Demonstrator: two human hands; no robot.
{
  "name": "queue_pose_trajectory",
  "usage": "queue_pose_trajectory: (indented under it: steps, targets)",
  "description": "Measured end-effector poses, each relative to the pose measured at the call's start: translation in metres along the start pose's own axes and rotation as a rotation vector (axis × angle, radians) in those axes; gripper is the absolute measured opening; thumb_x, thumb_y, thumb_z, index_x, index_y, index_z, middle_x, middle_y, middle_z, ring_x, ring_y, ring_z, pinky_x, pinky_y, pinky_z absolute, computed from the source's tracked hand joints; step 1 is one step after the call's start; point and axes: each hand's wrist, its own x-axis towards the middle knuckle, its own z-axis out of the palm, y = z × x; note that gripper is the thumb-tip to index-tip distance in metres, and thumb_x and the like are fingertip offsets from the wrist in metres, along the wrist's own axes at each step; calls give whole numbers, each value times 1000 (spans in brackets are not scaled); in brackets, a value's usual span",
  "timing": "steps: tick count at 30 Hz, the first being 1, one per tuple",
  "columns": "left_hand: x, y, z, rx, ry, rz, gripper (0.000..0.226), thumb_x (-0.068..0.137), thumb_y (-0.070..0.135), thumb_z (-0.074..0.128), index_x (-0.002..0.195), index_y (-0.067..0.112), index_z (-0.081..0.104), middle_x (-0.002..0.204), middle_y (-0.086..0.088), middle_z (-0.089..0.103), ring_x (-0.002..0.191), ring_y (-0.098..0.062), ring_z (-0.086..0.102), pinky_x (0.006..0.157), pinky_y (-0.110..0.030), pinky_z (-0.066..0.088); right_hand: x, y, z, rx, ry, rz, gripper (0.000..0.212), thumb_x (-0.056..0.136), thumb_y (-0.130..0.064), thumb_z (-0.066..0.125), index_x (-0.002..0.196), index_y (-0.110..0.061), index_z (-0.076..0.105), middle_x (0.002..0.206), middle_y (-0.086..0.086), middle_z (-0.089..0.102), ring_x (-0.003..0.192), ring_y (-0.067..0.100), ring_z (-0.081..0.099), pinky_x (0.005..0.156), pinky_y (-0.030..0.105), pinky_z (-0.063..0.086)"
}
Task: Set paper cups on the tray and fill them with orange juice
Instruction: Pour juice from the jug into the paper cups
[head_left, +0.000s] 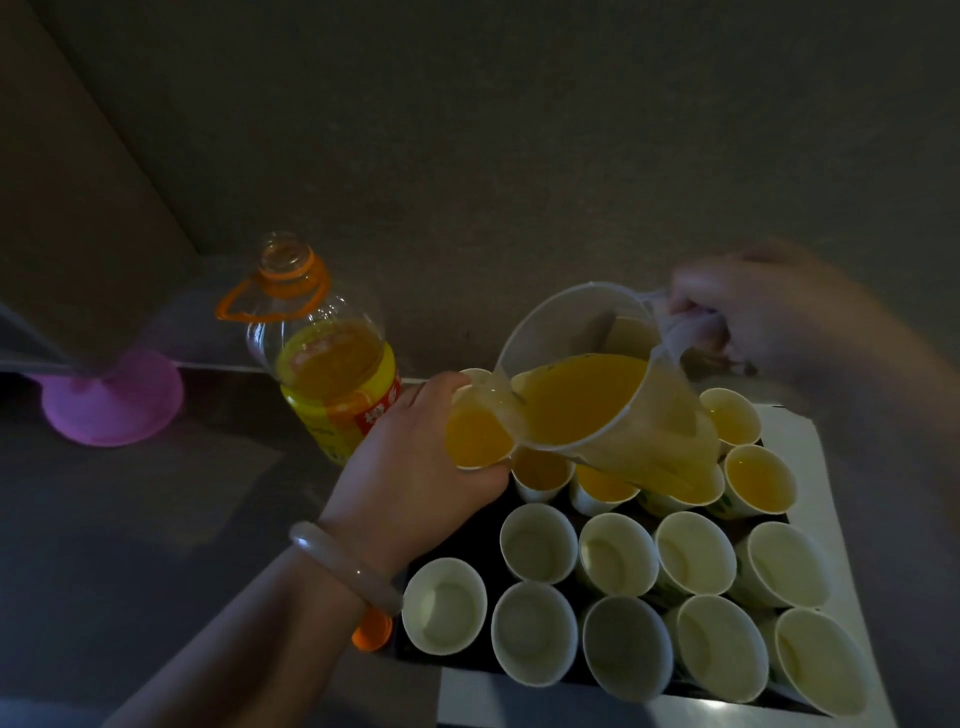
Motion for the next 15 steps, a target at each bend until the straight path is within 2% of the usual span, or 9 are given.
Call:
queue_pose_trajectory:
  steps: [2, 4, 7, 9, 11, 15]
  targets:
    - [-1, 1, -1, -22, 21, -5, 63, 68, 44, 77, 122, 39, 45, 98, 25, 50, 90, 7, 52, 65, -10, 39, 1, 6, 0, 78, -12, 19, 42, 81, -15, 54, 38, -15, 53, 36, -6, 36, 32, 4, 31, 45, 26, 29]
    - [-1, 0, -2, -38, 30, -9, 64, 67, 48, 76, 122, 38, 45, 100, 22, 52, 91, 4, 53, 67, -11, 41, 2, 12, 0, 157, -8, 54, 48, 83, -14, 52, 35, -18, 57, 39, -3, 39, 36, 8, 34, 48, 28, 27]
    - [-2, 1, -6, -34, 22, -14, 64, 68, 49, 75, 124, 38, 44, 106, 19, 52, 93, 3, 52, 68, -10, 40, 4, 21, -1, 286, 46, 69, 40, 84, -13, 50, 45, -12, 52, 51, 7, 36, 40, 12, 31, 40, 22, 28]
    - [-4, 2, -9, -32, 15, -19, 62, 69, 49, 75, 121, 40, 43, 102, 22, 50, 92, 9, 49, 66, -9, 40, 5, 28, -1, 383, 40, 51, 44, 84, -12, 48, 41, -15, 52, 46, 3, 34, 35, 10, 29, 35, 18, 25]
    - [-6, 1, -11, -29, 8, -29, 61, 68, 50, 75, 117, 43, 41, 97, 27, 47, 89, 13, 47, 64, -9, 39, 5, 33, -3, 431, 29, 47, 44, 81, -18, 50, 37, -16, 52, 44, 1, 34, 35, 10, 29, 37, 20, 25]
    - [-11, -4, -16, -8, -41, -54, 74, 62, 57, 74, 127, 38, 44, 113, 22, 51, 99, 0, 52, 75, -16, 44, 4, 34, -5, 438, 40, 58, 28, 63, -28, 52, 38, -16, 53, 45, 2, 37, 35, 10, 30, 35, 20, 25]
